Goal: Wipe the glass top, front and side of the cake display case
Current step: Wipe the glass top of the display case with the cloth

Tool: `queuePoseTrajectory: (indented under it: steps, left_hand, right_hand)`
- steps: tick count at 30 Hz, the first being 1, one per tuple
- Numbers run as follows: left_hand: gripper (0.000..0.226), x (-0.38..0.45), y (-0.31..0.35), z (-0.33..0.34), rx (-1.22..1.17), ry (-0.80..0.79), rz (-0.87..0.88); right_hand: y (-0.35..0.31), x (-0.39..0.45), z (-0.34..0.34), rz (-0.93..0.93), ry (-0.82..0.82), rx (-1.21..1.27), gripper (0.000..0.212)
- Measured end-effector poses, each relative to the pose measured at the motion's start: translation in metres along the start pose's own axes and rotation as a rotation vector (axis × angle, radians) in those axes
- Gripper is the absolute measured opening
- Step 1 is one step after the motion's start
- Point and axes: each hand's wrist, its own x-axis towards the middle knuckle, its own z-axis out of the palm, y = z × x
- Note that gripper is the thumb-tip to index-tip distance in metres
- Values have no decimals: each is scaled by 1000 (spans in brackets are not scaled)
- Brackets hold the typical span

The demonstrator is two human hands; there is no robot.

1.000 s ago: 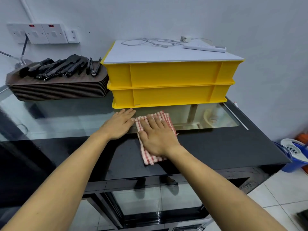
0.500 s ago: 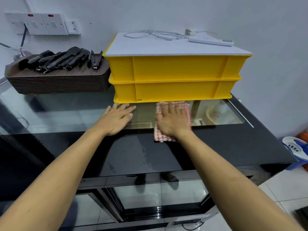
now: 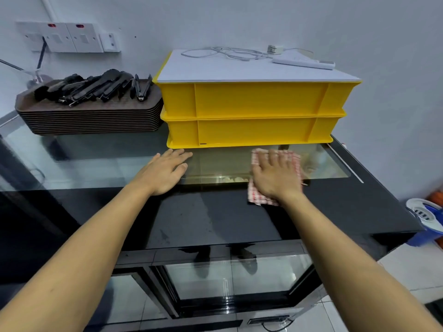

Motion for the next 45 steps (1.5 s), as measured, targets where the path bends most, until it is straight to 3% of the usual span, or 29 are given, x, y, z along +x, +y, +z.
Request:
queuePoseTrajectory:
  steps: [4,8,10,13,16,18,21,24,26,29,33,35,38,40,42,45]
  left_hand:
    - [50,-5,0,1,-27,48,-60]
    - [52,-11,-1,1,27,75,-180]
    - [53,-11,0,2,58,61,-181]
    - [54,-10,0,1,89,37,-174]
    - [54,-8,-1,0,98,24,-173]
    - [54,-5,-1,0,103,16,-174]
    - [54,-4,-4,0,100,-2,-164]
    - [54,-4,-6,0,92,6,-165]
    - [55,-4,-5,0,85,14,-159]
    - [55,-4,-4,1,82,14,-157]
    - [55,-5,-4,1,89,18,-167]
    - [55,-5,-4,1,86,16,-164]
    - [54,-6,-4,2,82,10,-170]
    - [54,-6,-4,1,93,14,-174]
    - [54,-8,-3,1,88,14,-177]
    - [54,-8,0,-1,101,-1,-177]
  right_hand:
    - [-91,-31,19,-290,-74,22,65]
    - [-78,-81,20,-511,-69,18,60]
    - [-40,-69,12,-457,-45,-8,59]
    - [10,-20,-1,-141,-20,-11,61]
    - [-5,8,1,39,20,25,65]
    - [-47,5,11,-38,6,54,66]
    - [-104,-44,25,-361,-71,46,62]
    - [-92,-91,23,-560,-89,26,59]
    - [-54,-86,16,-519,-54,-28,58]
    - [4,-46,4,-235,-35,-33,59]
    - [-2,2,0,22,8,17,64]
    - [-38,4,4,-12,-22,31,64]
    - [-85,-43,19,-340,-65,5,62]
    - [-80,-82,22,-506,-83,15,59]
    - [-48,-92,12,-517,-89,39,57]
    - [15,-49,-4,-307,-66,-10,58]
